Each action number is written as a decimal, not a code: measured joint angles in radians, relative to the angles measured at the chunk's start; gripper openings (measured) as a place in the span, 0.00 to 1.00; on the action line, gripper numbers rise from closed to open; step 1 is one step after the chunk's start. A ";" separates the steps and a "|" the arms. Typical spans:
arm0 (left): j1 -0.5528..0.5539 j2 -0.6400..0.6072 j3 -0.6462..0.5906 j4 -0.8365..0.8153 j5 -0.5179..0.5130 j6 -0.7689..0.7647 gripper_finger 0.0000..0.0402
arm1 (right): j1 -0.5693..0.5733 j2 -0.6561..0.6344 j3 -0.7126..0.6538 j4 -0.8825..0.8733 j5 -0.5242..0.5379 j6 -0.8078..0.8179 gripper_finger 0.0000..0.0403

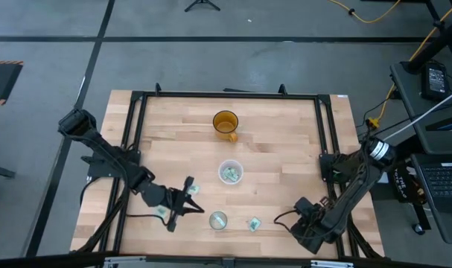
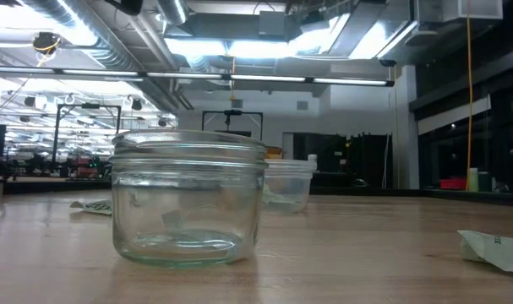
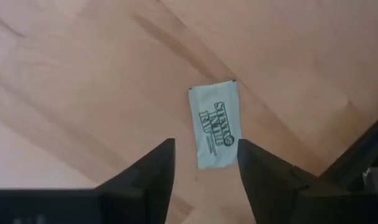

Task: Pick and place Stevia / Truvia into bins
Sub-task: Put the stevia packet into the transparent glass container

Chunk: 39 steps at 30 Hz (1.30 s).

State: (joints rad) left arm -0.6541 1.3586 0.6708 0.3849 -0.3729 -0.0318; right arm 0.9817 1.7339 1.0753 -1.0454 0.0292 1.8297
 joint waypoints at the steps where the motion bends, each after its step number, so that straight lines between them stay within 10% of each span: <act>1: -0.008 0.000 0.000 0.000 0.000 0.000 0.00 | 0.000 0.008 0.000 -0.004 0.000 0.002 0.45; 17: -0.074 0.000 0.000 -0.002 0.000 0.053 0.00 | 0.008 0.008 -0.183 0.208 0.003 0.129 0.44; 28: -0.072 0.000 0.000 -0.008 -0.002 0.053 0.00 | 0.011 0.017 -0.140 0.201 0.031 0.096 0.05; 39: -0.072 0.000 0.000 -0.022 -0.003 0.053 0.00 | 0.071 0.023 -0.100 0.188 0.187 0.077 0.02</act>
State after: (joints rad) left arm -0.7265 1.3582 0.6706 0.3625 -0.3759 0.0212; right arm 1.0527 1.7567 0.9752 -0.8575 0.2157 1.9071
